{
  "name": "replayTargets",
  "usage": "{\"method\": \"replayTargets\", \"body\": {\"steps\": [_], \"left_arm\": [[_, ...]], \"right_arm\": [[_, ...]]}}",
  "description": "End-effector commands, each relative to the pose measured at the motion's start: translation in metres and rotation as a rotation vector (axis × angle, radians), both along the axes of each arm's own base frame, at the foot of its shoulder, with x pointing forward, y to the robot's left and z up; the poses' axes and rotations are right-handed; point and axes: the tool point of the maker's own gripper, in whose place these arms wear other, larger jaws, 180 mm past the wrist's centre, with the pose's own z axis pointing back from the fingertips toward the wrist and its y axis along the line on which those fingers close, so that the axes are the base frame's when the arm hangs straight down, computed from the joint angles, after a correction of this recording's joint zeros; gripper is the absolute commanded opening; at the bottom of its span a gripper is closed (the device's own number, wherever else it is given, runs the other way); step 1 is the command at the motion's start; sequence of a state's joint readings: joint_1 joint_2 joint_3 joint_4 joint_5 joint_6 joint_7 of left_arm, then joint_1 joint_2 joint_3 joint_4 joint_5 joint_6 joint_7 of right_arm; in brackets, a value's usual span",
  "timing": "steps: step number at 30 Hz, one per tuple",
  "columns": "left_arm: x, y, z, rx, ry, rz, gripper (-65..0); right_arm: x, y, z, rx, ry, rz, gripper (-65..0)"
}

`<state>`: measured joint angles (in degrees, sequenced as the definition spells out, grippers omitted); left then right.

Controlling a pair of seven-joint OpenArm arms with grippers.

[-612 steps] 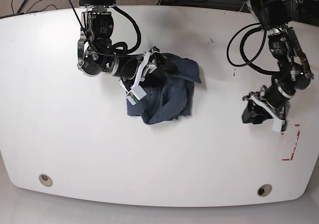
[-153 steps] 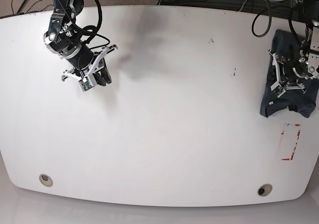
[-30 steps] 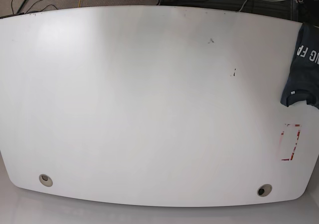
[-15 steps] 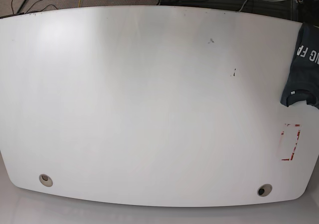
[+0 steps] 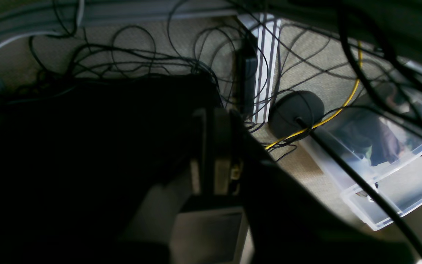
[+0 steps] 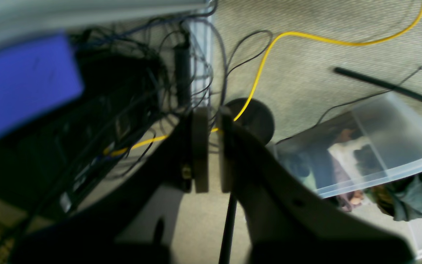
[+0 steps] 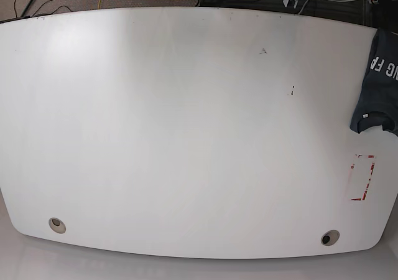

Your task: Layout the t-shirt on the table in an organized manner, then fold the t-shirt properly

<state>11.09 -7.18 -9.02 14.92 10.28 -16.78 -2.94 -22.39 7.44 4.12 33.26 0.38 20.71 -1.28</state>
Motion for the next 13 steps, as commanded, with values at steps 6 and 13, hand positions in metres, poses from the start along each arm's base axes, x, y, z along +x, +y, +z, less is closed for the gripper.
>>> {"method": "replayTargets", "body": {"steps": [6, 13], "left_arm": [[0.003, 0.0, -0.002, -0.004, 0.014, 0.005, -56.8], [0.004, -0.001, -0.002, -0.005, 0.012, 0.005, -56.8]], "right_arm": [[0.008, -0.005, -0.007, -0.012, 0.018, -0.02, -60.9], [0.02, -0.004, -0.009, -0.01, 0.003, -0.02, -60.9]]}}
